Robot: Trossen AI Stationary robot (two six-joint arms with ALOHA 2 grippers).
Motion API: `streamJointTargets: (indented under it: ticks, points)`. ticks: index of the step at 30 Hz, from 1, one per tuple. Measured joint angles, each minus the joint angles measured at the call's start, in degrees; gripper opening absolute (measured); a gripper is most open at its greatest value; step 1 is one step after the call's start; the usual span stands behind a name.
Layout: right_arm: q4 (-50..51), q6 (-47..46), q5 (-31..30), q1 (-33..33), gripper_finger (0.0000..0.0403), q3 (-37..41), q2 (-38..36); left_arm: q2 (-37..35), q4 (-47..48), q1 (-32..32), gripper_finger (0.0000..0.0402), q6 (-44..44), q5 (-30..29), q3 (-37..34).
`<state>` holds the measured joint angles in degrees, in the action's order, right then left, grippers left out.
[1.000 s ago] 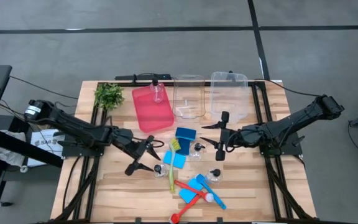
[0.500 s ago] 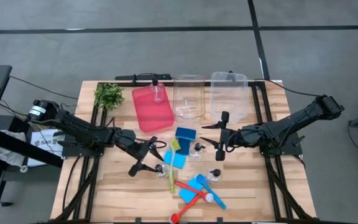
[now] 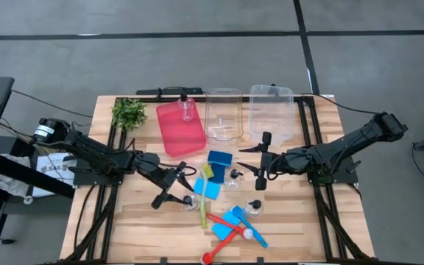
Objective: Pick & Place Kitchen Sink Supplies
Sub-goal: Put the transparent soap dispenser into the red bin
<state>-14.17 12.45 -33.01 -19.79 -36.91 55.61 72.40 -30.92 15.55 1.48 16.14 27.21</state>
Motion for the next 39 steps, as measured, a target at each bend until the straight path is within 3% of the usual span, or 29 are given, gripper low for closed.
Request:
streamJointTargets:
  ticks: [15, 23, 39]
  points:
    - [0.0, 0.0, 0.0, 0.0, 0.0182, 0.0, 0.0, -0.1, -0.5, 0.0, 0.0079, 0.3, 0.0, 0.1]
    - [0.0, 0.0, 0.0, 0.0, 0.0182, 0.0, 0.0, -0.1, -0.6, 0.0, 0.0095, 0.2, 0.0, 0.1]
    - [0.0, 0.0, 0.0, 0.0, 0.0182, 0.0, 0.0, -2.1, -1.6, 0.2, 0.0082, 0.0, 0.0, 0.0]
